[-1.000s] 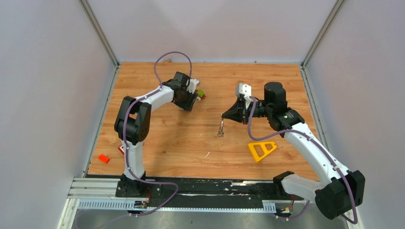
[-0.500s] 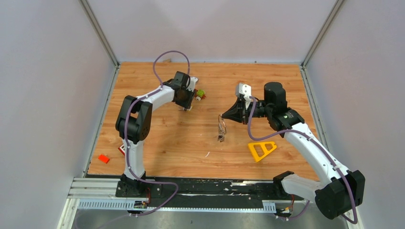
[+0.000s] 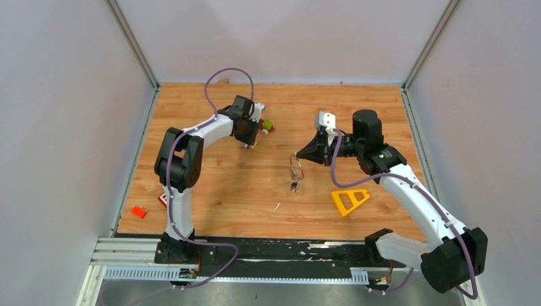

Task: Put the keys on the keyring

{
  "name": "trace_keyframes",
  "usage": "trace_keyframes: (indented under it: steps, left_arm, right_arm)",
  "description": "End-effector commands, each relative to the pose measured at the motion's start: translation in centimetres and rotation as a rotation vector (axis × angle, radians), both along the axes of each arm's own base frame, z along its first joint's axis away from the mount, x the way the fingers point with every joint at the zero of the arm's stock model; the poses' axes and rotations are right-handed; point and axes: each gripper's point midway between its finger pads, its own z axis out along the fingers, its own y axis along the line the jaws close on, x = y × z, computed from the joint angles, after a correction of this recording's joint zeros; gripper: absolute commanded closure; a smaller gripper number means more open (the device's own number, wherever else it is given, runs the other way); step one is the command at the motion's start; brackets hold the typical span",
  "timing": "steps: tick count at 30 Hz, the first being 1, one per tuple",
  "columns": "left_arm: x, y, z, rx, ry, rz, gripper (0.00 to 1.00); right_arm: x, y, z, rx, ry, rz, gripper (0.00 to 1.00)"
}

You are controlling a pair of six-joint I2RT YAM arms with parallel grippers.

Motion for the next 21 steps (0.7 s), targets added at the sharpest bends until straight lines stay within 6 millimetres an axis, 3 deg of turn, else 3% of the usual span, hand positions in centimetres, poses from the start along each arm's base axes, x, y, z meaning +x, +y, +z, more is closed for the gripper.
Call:
trace_keyframes:
  steps: [1, 12, 17, 21]
  left_arm:
    - [0.0, -0.1, 0.4, -0.012, -0.011, 0.003, 0.65]
    - [-0.4, 0.2, -0.3, 0.009, 0.009, 0.001, 0.64]
    - [-0.7, 0.1, -0.1, -0.003, 0.015, -0.011, 0.72]
    - [-1.2, -0.3, 1.2, -0.020, 0.007, -0.075, 0.81]
  right_arm:
    - [-0.2, 0.0, 0.7, 0.019, -0.034, 0.022, 1.00]
    - [-0.3, 0.1, 0.7, 0.020, -0.033, 0.028, 1.00]
    - [-0.3, 0.1, 0.7, 0.020, -0.033, 0.028, 1.00]
    - [-0.3, 0.0, 0.7, 0.020, -0.033, 0.025, 1.00]
